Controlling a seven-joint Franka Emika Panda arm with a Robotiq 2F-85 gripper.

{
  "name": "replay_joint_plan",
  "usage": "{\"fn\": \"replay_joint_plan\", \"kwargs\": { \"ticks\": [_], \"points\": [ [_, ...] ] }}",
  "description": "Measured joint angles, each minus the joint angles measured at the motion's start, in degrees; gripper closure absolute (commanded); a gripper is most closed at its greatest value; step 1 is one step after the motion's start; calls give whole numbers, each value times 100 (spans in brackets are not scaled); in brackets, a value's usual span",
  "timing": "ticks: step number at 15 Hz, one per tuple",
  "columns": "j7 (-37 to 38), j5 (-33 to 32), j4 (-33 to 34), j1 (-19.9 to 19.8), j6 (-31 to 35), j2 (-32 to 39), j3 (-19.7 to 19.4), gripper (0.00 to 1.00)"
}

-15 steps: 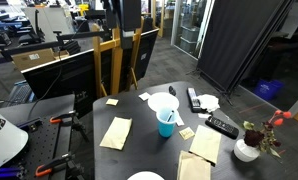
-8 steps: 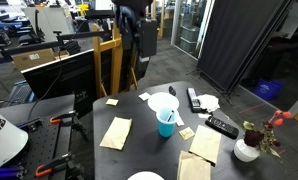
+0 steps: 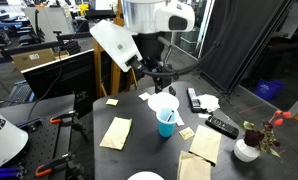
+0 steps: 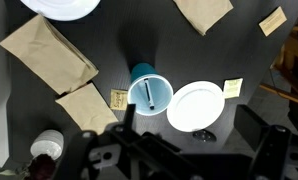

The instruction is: Remove the marker from the blue cup

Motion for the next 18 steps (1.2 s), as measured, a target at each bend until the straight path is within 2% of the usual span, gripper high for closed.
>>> {"fn": "replay_joint_plan", "kwargs": {
  "ticks": [4,11,15,18],
  "points": [
    [-598,384,-105,-33,670,422,220,0],
    [-635,393,-354,-172,2190,1104,758,0],
    [-631,393,-365,-367,2660,1512,1065,0],
    [-629,392,-354,-438,2727,1665,1145,0]
  ]
}}
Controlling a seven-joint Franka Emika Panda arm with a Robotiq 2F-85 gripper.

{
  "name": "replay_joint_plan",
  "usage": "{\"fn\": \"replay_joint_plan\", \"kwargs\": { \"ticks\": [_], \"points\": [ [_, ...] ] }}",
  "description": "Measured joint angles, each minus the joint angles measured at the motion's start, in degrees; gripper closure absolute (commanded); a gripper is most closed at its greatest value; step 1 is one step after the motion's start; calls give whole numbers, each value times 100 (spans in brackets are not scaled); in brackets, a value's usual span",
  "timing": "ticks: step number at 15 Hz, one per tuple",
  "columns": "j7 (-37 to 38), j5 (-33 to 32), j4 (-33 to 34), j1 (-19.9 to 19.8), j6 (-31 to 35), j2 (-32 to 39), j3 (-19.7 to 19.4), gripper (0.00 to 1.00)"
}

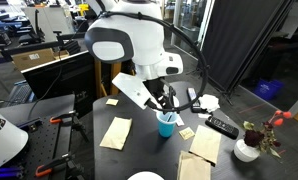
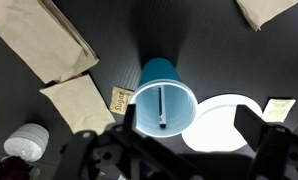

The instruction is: Remove the marker from the blue cup

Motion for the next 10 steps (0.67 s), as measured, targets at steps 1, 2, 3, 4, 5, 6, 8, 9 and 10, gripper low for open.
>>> {"fn": "replay_joint_plan", "kwargs": {
  "ticks": [1,2,3,4,5,6,8,9,10],
  "points": [
    [0,0,3,-5,0,3,2,0],
    [0,0,7,-7,0,3,2,0],
    [0,0,10,-8,0,3,3,0],
    [0,0,11,-8,1,3,3,0],
    [4,-26,10,-39,0,3,36,0],
    [12,-58,9,-81,0,12,83,0],
    [13,-66,9,-161,0,68,176,0],
    [15,-88,12,-186,3,113,203,6],
    [20,-127,20,-203,5,168,215,17]
  ]
}}
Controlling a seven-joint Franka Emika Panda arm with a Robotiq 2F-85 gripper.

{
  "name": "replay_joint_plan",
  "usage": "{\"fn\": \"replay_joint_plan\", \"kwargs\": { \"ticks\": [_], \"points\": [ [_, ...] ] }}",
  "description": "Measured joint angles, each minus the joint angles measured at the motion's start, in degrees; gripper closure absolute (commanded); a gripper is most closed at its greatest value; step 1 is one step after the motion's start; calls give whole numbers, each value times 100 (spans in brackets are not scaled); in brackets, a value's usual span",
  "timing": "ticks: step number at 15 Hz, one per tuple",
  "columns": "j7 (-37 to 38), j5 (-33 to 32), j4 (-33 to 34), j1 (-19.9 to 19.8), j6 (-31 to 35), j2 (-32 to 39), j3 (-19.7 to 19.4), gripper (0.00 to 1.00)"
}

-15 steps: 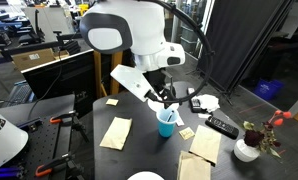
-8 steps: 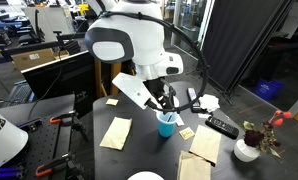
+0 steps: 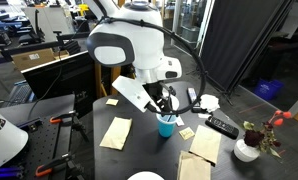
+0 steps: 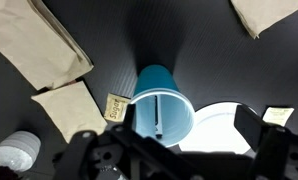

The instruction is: Remove the marker from the blue cup

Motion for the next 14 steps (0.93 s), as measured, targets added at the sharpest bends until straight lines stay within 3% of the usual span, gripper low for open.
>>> {"fn": "replay_joint_plan", "kwargs": {
  "ticks": [4,11,14],
  "points": [
    [18,-178,76,-71,155,257,41,32],
    [441,-555,360,-189,567,658,244,36],
    [747,-819,496,-203,651,798,285,50]
  ]
}}
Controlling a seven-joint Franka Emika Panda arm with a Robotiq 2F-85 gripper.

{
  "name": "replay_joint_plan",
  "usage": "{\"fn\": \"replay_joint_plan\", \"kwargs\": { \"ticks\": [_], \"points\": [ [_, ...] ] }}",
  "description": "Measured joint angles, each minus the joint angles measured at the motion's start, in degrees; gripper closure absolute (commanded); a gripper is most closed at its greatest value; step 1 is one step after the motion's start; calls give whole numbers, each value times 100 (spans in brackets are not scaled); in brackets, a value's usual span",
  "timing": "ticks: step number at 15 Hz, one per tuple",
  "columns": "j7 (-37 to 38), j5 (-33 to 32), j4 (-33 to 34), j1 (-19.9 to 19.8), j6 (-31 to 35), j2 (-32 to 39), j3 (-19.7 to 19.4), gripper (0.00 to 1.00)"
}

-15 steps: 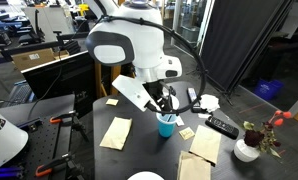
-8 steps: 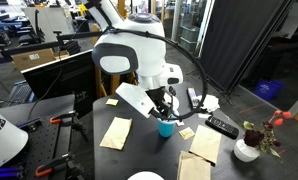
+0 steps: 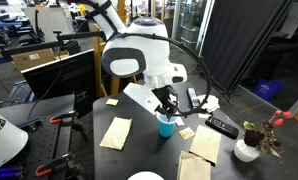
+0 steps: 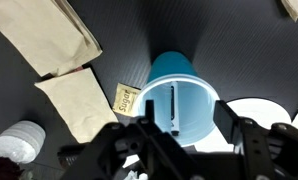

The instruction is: Remove the marker from the blue cup

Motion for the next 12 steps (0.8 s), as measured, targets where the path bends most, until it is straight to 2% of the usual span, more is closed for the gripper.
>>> {"fn": "replay_joint_plan", "kwargs": {
  "ticks": [1,2,4,5,6,12],
  "points": [
    [103,-91,41,-1,7,47,1,50],
    [198,-188,87,-2,10,95,1,60],
    [381,-354,164,-4,16,181,5,60],
    [450,-430,202,-5,22,219,8,68],
    [518,-495,239,-5,26,252,13,64],
    [902,-889,404,-5,88,422,31,69]
  ]
}}
